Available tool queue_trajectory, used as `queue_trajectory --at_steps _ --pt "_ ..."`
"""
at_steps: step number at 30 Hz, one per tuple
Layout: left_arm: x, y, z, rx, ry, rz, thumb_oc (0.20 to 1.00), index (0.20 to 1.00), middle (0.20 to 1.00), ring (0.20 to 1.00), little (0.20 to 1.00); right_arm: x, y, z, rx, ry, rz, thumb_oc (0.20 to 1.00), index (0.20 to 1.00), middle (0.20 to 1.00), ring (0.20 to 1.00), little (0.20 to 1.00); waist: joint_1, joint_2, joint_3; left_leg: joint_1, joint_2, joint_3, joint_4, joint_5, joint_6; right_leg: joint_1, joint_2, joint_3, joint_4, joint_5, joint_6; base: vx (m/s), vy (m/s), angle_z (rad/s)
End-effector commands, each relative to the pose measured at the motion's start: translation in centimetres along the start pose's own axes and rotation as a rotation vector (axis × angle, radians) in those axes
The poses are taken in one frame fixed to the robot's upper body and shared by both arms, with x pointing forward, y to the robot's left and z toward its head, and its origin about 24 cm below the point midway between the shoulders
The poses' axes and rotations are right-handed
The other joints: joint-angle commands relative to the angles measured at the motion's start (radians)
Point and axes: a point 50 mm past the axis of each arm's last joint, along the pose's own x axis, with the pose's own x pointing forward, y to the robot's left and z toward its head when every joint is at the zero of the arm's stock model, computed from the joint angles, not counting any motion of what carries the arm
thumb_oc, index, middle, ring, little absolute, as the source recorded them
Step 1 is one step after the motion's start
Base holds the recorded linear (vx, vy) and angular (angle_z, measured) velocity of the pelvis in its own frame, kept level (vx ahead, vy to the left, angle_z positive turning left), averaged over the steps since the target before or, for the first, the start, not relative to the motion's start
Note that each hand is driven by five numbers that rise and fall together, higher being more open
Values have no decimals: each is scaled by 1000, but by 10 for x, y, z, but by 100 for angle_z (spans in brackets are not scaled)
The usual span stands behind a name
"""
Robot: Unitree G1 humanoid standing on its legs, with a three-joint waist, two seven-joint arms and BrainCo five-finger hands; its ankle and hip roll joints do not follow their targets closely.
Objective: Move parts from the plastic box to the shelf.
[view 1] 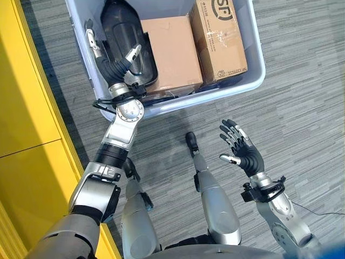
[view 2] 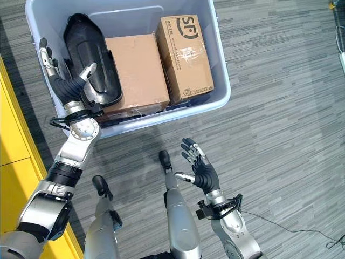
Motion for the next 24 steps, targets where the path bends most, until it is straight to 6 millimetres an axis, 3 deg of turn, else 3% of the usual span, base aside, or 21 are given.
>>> queue_trajectory --at_steps 1,11,24 --pt "25 3 18 40 -126 40 1000 1000 1000 1000 1000 -1 -12 17 -29 -89 -18 1000 1000 1000 1000 1000 -1 -32 -17 22 52 -36 25 15 -26 31 -82 3 81 -55 84 -6 -2 3" --pt "25 2 13 43 -95 48 1000 1000 1000 1000 1000 -3 -12 19 -29 -91 -17 1000 1000 1000 1000 1000 -1 -42 -5 3 50 -44 26 15 -22 19 -79 -2 79 -50 84 -1 0 0" --pt "19 0 -9 34 42 40 1000 1000 1000 1000 1000 -7 -14 19 -33 -74 -24 1000 1000 1000 1000 1000 -3 -45 12 -26 48 -57 32 15 -18 0 -75 -12 84 -52 79 0 0 0"
